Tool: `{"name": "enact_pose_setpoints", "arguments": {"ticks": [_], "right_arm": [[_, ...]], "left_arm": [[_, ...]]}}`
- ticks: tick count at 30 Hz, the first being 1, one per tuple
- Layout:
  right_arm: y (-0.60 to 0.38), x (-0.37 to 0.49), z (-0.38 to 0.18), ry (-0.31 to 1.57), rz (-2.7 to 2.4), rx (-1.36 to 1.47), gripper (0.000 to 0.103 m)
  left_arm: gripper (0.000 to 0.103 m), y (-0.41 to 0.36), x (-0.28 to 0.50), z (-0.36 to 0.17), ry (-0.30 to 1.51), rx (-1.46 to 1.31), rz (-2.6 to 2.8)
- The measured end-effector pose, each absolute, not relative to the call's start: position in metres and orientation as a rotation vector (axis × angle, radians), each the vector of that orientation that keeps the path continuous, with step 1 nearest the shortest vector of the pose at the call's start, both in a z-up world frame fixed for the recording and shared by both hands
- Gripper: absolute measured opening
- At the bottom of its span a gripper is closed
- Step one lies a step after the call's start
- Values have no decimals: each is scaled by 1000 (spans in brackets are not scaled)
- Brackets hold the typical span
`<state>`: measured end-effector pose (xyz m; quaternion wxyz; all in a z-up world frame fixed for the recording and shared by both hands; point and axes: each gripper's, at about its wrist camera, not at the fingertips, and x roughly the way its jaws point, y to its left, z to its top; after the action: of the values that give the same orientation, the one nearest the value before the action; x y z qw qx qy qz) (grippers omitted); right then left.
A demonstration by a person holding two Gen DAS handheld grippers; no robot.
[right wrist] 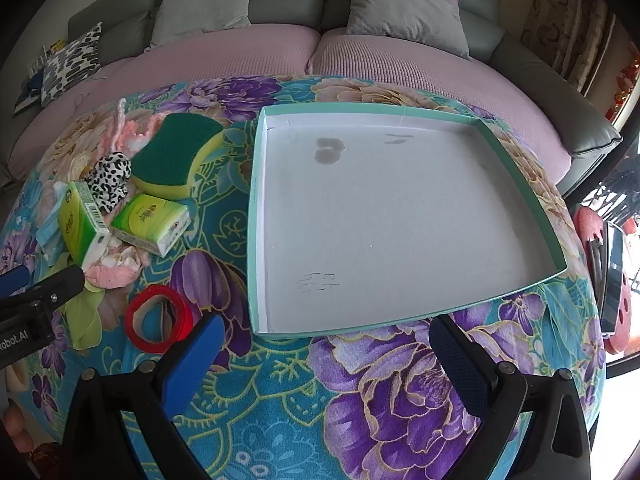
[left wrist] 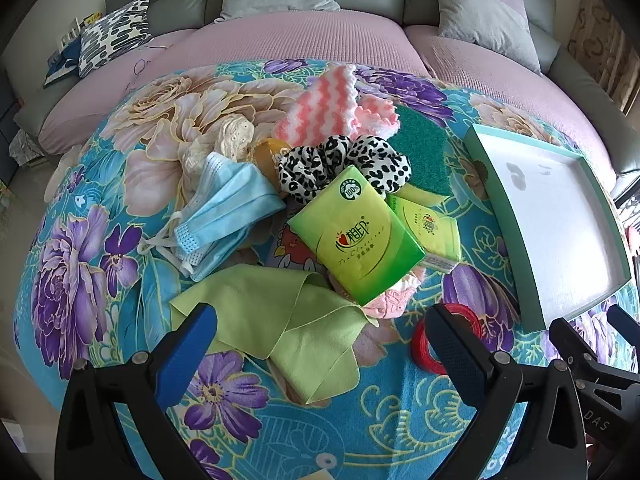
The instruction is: Organize soft objects
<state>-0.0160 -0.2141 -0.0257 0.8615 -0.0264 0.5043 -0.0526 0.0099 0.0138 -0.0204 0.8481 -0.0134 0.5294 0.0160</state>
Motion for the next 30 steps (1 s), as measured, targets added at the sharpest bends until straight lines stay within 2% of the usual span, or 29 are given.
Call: {"name": "enact_pose_setpoints", "arguments": {"ticks": [30], "right_arm": [[-213, -15, -29, 1064, -108, -58, 103]], "left_arm": [[103, 14, 11, -23, 1126, -10, 53]]}}
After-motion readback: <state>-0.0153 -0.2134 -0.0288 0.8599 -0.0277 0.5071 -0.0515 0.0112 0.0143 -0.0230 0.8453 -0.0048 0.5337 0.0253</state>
